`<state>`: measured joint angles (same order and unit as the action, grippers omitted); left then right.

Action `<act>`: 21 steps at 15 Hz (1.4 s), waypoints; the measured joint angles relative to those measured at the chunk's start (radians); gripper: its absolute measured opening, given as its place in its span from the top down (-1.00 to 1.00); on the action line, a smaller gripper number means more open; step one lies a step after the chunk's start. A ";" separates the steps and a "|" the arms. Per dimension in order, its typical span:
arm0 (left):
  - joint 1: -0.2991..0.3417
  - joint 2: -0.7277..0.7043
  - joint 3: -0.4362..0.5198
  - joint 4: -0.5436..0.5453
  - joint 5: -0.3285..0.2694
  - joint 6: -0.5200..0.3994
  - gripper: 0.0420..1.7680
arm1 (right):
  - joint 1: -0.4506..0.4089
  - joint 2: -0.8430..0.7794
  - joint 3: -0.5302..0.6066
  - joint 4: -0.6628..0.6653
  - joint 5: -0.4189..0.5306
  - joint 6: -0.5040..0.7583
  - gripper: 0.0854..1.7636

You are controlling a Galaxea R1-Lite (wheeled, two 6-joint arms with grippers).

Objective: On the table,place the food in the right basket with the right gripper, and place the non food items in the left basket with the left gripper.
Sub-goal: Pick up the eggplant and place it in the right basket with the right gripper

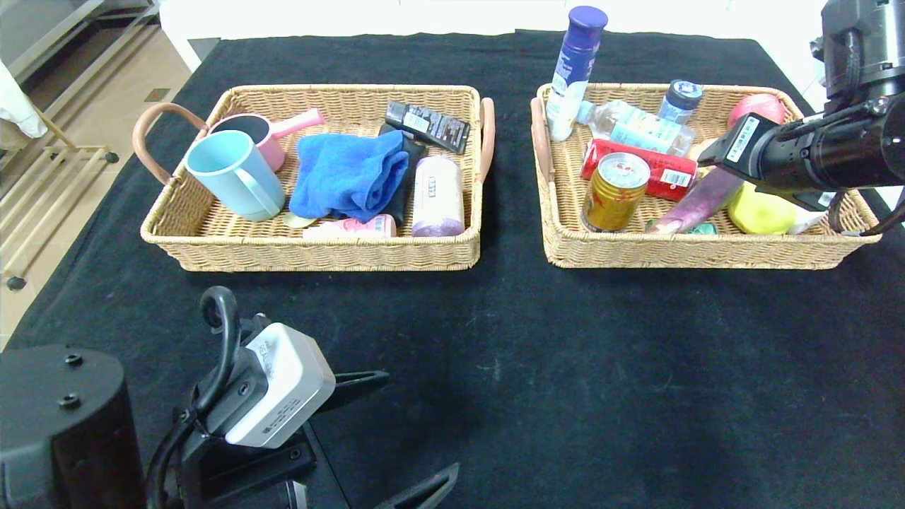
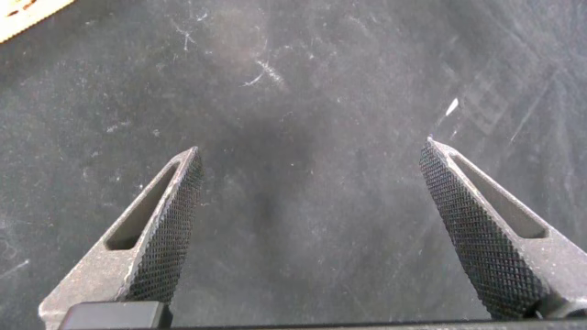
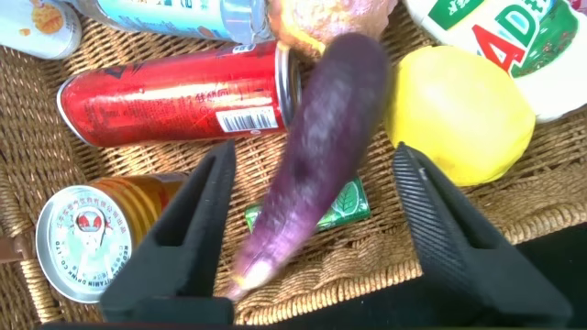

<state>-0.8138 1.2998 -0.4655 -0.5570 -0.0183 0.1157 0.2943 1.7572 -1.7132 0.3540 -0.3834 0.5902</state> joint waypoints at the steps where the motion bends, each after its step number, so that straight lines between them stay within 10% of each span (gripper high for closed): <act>1: 0.000 0.000 0.000 0.000 0.000 0.000 -0.94 | 0.001 0.000 0.000 0.001 0.000 0.000 -0.50; 11: 0.000 -0.005 0.001 -0.004 0.004 0.000 -0.94 | 0.022 -0.071 0.041 0.076 0.044 -0.067 -0.81; 17: 0.001 -0.026 -0.008 -0.004 0.035 0.000 -0.94 | 0.060 -0.267 0.296 0.073 0.161 -0.232 -0.88; 21: 0.011 -0.119 -0.008 0.043 0.162 -0.005 -0.94 | 0.070 -0.496 0.516 0.064 0.342 -0.404 -0.90</act>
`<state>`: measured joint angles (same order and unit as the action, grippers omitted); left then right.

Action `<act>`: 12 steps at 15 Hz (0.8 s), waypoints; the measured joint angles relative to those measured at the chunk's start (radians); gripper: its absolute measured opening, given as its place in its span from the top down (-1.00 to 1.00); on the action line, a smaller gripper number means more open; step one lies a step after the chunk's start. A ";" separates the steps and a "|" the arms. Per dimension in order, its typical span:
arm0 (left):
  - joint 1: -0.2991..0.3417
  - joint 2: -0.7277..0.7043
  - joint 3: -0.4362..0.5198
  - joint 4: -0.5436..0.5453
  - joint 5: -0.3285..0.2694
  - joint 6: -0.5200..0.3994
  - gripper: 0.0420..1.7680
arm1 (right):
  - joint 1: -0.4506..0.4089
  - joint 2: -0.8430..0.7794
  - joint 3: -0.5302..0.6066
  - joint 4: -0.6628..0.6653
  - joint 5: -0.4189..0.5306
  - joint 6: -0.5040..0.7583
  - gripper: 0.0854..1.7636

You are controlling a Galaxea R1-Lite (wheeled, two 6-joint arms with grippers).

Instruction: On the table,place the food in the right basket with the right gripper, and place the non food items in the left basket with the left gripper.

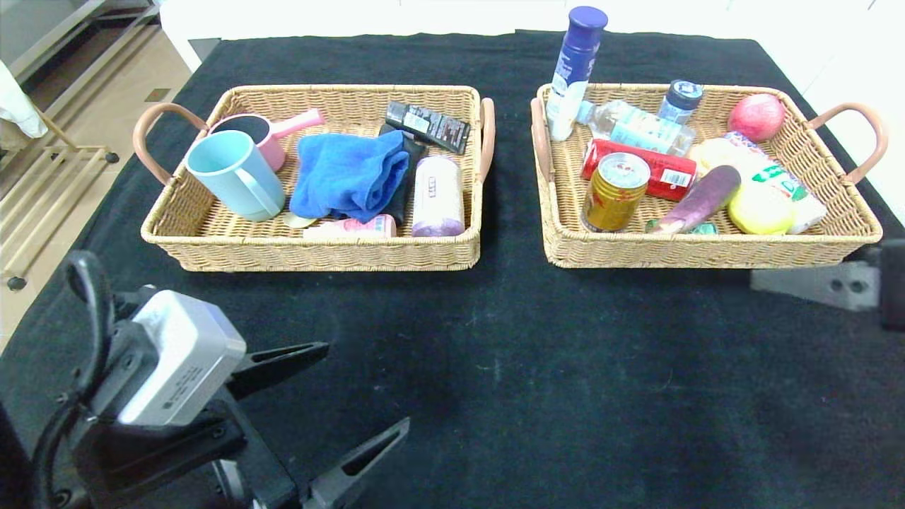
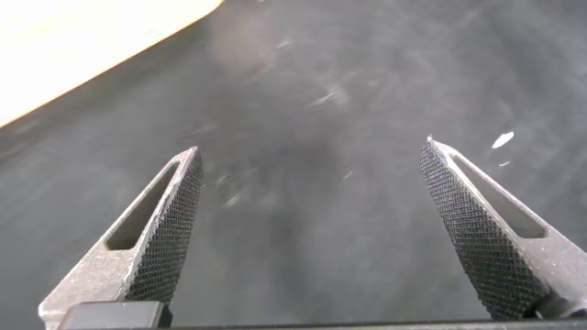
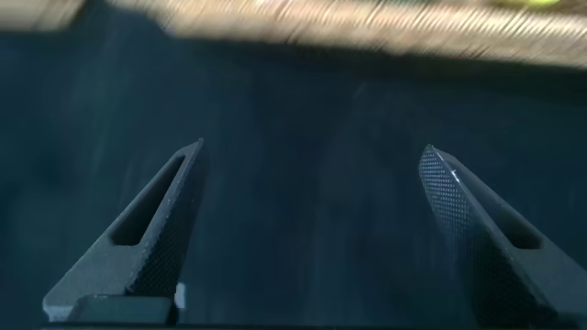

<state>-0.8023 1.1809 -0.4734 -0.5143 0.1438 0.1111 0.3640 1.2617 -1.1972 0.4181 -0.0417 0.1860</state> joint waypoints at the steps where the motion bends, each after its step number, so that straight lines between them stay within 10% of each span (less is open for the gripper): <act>1: 0.009 -0.036 0.000 0.048 0.023 0.000 -0.94 | 0.000 -0.067 0.052 0.002 0.035 -0.039 -0.90; 6: 0.177 -0.297 -0.096 0.554 0.031 0.002 -0.94 | 0.024 -0.365 0.154 0.189 0.081 -0.123 -0.92; 12: 0.518 -0.575 -0.385 1.056 -0.182 0.042 -0.94 | 0.040 -0.643 0.023 0.549 0.107 -0.130 -0.92</act>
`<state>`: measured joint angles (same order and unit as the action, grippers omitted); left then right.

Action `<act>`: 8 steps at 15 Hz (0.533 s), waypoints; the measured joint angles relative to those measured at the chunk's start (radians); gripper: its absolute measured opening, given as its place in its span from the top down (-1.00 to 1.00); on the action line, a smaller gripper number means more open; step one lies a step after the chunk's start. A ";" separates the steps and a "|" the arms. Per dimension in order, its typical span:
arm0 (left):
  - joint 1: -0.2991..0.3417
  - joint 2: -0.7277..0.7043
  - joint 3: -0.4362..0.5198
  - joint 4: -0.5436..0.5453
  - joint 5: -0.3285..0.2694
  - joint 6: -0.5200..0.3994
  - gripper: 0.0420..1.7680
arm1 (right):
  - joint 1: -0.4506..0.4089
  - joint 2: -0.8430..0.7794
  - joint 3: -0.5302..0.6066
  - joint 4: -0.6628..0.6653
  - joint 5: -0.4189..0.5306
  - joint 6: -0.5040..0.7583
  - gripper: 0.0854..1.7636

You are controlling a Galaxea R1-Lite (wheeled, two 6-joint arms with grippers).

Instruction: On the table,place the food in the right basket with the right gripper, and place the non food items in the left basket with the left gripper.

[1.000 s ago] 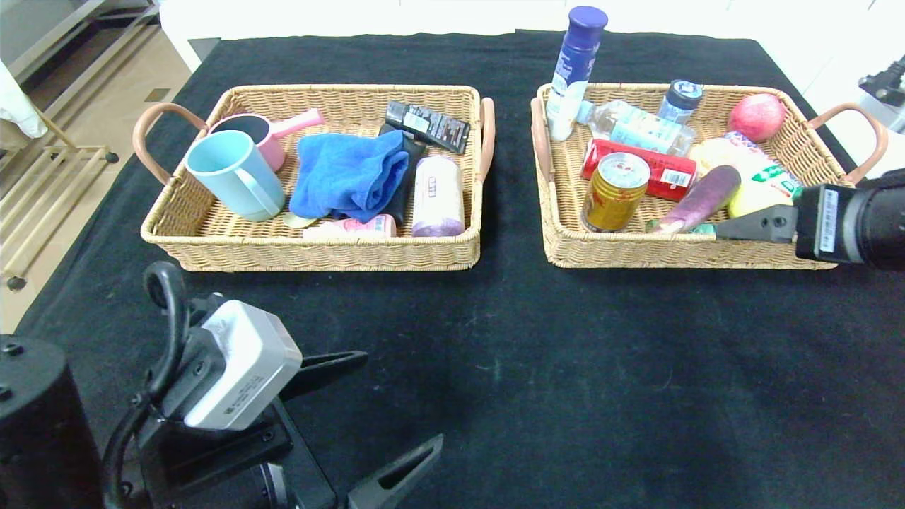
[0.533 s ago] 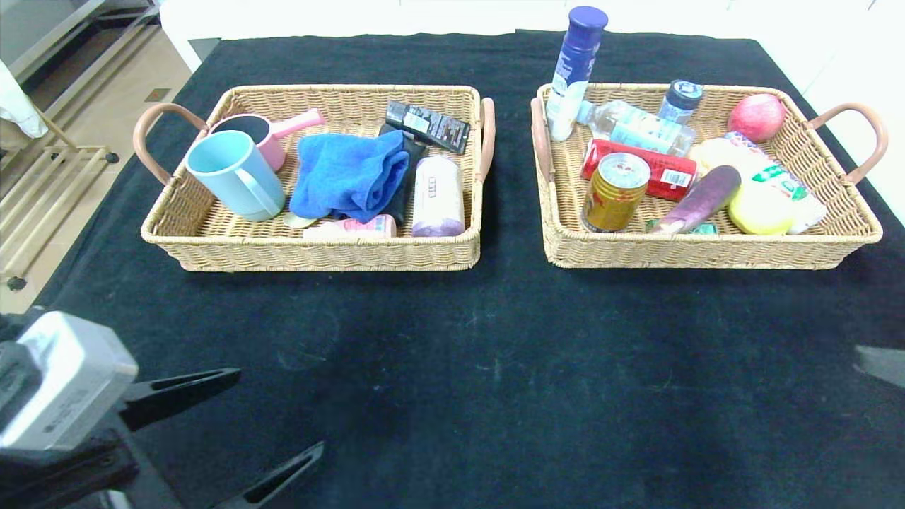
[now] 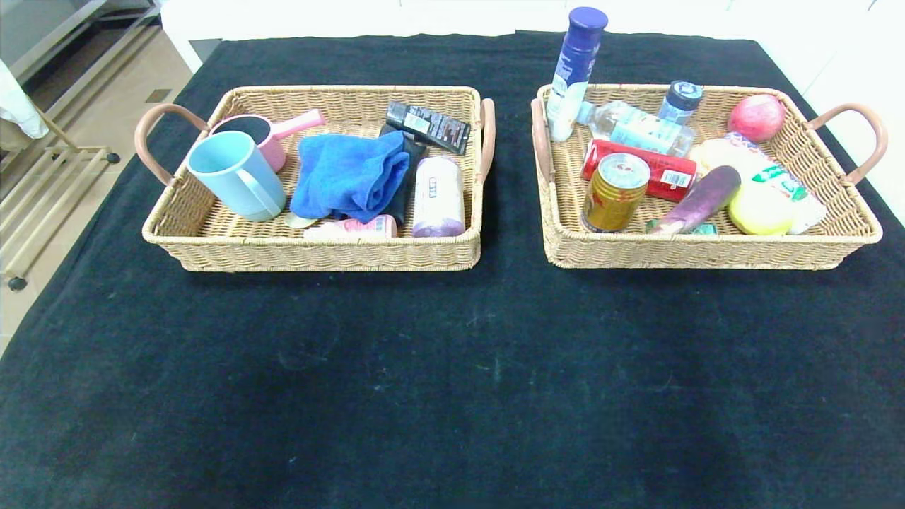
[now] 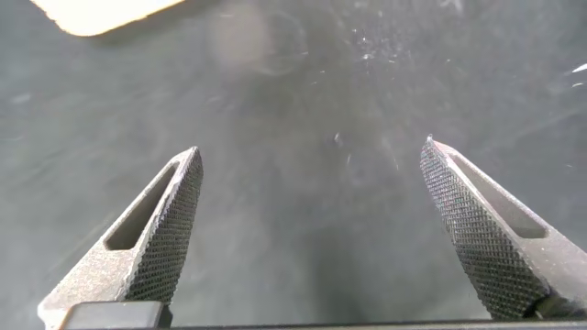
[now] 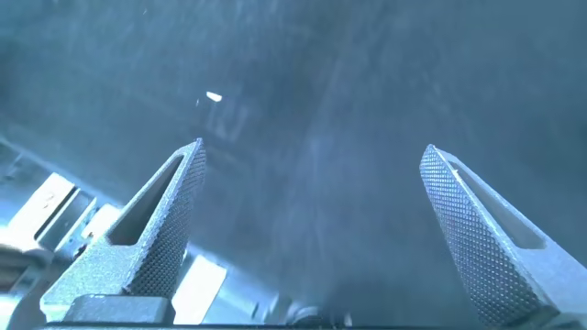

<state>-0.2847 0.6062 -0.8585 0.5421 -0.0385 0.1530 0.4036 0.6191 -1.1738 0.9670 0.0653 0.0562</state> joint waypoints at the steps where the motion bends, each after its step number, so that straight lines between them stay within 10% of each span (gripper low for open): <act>1: 0.038 -0.028 -0.059 0.074 -0.023 0.003 -0.94 | -0.024 -0.030 -0.053 0.065 0.011 0.000 -0.92; 8: 0.172 -0.199 -0.349 0.453 -0.116 0.009 -0.94 | -0.304 -0.246 -0.126 0.279 0.176 -0.028 -0.92</act>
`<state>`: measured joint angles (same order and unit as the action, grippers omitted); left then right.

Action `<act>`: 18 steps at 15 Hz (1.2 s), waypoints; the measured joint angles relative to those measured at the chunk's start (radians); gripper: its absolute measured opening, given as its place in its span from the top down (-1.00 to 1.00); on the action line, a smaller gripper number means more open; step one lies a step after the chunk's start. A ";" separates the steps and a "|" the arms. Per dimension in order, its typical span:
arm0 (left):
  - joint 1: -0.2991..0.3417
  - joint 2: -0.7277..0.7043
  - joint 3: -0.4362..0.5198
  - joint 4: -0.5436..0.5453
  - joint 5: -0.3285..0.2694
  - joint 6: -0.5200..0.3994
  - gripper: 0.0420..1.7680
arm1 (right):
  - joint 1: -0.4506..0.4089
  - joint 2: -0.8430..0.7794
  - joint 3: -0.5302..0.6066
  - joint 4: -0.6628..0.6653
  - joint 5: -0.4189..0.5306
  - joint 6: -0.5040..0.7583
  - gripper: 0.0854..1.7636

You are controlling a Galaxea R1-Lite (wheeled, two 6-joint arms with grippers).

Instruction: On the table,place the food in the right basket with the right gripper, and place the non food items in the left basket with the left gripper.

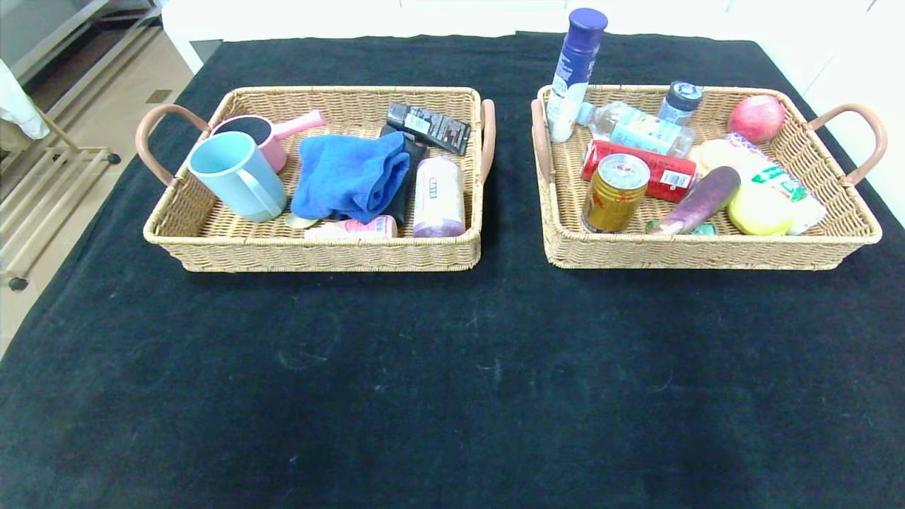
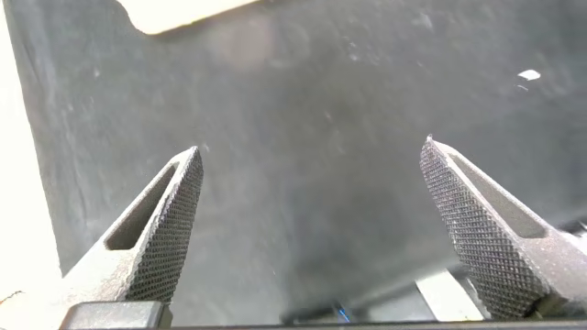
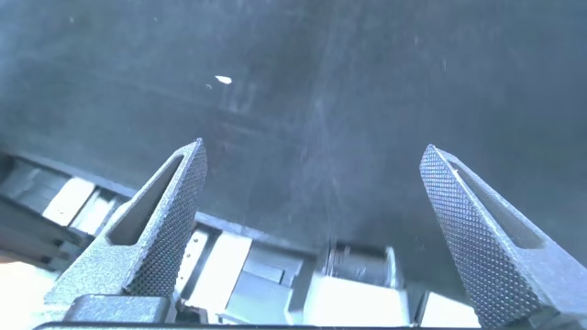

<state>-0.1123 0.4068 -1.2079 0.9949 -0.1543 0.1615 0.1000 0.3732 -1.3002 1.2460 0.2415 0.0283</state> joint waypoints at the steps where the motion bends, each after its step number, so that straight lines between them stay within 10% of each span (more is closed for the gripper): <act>1: 0.017 -0.022 -0.011 0.026 -0.027 0.001 -0.94 | -0.021 -0.031 0.037 0.002 0.000 -0.003 -0.92; 12: 0.111 -0.219 0.113 0.045 -0.093 0.052 -0.94 | -0.098 -0.268 0.280 -0.054 0.053 -0.006 -0.93; 18: 0.114 -0.385 0.435 -0.201 -0.053 -0.013 -0.94 | -0.096 -0.360 0.536 -0.501 0.009 0.011 -0.94</act>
<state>0.0017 0.0215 -0.7730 0.7936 -0.2072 0.1481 0.0038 0.0134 -0.7645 0.7447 0.2500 0.0398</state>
